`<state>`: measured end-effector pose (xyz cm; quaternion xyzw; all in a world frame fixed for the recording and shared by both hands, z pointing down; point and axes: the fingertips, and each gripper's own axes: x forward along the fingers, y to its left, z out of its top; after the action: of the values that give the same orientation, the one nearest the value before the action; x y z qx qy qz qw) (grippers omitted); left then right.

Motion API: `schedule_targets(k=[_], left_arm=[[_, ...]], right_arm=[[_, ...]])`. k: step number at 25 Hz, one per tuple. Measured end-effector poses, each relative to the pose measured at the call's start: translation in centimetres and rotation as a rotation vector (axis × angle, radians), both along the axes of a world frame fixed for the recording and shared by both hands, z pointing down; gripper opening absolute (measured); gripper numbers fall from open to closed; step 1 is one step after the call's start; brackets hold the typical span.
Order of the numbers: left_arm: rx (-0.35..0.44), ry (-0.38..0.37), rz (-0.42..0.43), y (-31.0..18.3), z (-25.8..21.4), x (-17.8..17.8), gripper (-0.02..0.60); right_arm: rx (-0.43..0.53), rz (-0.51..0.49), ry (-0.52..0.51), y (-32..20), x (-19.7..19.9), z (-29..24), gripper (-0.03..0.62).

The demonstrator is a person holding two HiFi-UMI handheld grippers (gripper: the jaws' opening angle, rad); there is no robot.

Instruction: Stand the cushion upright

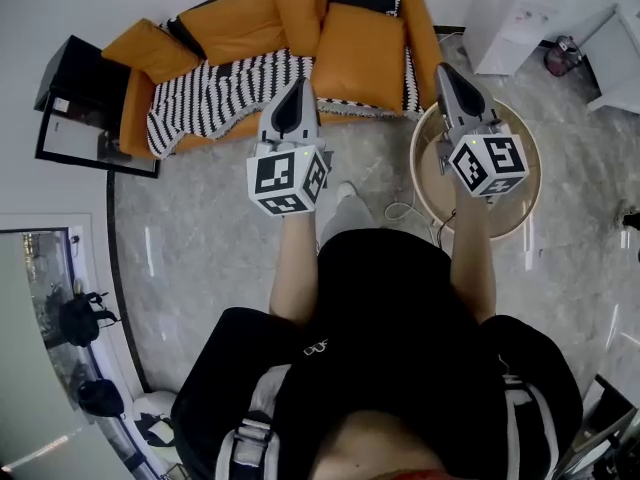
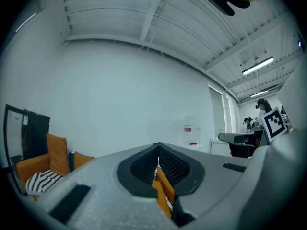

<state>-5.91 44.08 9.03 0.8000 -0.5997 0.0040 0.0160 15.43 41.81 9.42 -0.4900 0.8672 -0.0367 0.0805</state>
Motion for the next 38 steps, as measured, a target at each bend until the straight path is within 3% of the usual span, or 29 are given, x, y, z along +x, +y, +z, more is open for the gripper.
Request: schedule_targets(k=[5,11,16,21,28,38], left_arm=[[-0.01,0.004,-0.016,-2.3,0.9,-1.8,0.01],[-0.054,0.012,-0.016,-8.4,3.9,-3.8,0.009],[-0.08,-0.026,0.018,-16.9,5.3,-5.0,0.011],[-0.134,-0.057,0.045,-26.4,6.5,-8.2,0.011],[-0.181,-0.016,0.089,-37.8,8.5,-10.3,0.011],[-0.322,0.004,0.126,-43.7,15.2,-9.5,0.011]], right_arm=[[-0.01,-0.009,0.01,-2.7,-1.2,0.8,0.012],[-0.041,-0.003,0.021,-8.2,-2.8,3.4,0.012],[-0.081,0.037,-0.038,-16.4,-3.1,5.4,0.012],[-0.131,0.046,-0.085,-26.1,-6.7,7.1,0.012],[-0.167,0.042,-0.025,-36.3,-10.8,7.5,0.012],[-0.311,0.086,0.044,-41.0,-9.1,13.2,0.012]])
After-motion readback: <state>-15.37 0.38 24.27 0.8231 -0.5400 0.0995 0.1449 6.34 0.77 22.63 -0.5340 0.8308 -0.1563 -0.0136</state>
